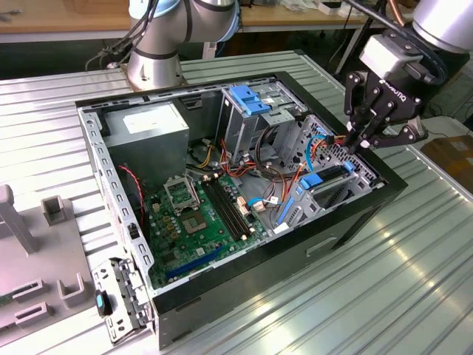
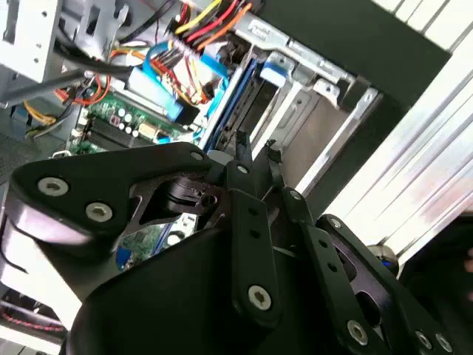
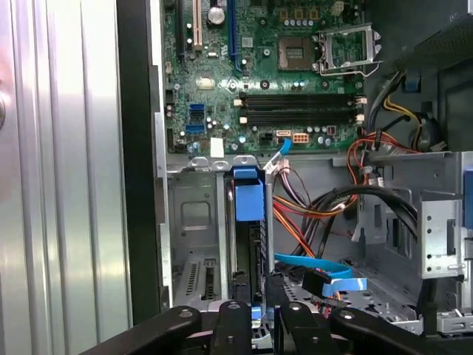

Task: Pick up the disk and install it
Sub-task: 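Insert the disk into the insertion slot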

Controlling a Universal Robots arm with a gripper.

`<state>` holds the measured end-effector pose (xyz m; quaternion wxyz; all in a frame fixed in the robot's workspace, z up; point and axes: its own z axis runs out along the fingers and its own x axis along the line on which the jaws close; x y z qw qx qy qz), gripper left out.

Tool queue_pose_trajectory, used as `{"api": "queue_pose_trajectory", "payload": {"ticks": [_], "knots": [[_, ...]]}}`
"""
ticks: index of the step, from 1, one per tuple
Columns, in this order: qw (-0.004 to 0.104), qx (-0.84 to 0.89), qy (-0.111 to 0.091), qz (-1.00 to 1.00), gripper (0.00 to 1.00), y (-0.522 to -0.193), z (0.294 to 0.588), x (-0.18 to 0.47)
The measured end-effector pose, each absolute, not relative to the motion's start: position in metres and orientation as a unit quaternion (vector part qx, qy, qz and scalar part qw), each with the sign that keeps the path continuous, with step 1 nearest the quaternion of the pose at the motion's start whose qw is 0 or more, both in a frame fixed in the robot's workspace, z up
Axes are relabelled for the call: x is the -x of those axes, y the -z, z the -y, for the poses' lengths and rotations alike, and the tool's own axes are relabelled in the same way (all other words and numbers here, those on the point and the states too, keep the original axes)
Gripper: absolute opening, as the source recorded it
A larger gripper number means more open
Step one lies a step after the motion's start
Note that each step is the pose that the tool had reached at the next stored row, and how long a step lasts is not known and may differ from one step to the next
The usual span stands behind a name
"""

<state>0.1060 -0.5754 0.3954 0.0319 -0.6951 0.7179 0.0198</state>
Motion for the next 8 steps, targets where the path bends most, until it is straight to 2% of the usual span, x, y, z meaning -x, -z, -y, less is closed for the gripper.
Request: {"api": "queue_pose_trajectory", "payload": {"ticks": [7, 8], "knots": [[0.032, 0.695, -0.020, -0.718, 0.22, -0.3926, 0.5752, -0.1098], [0.032, 0.695, -0.020, -0.718, 0.15, -0.3926, 0.5752, -0.1098]]}}
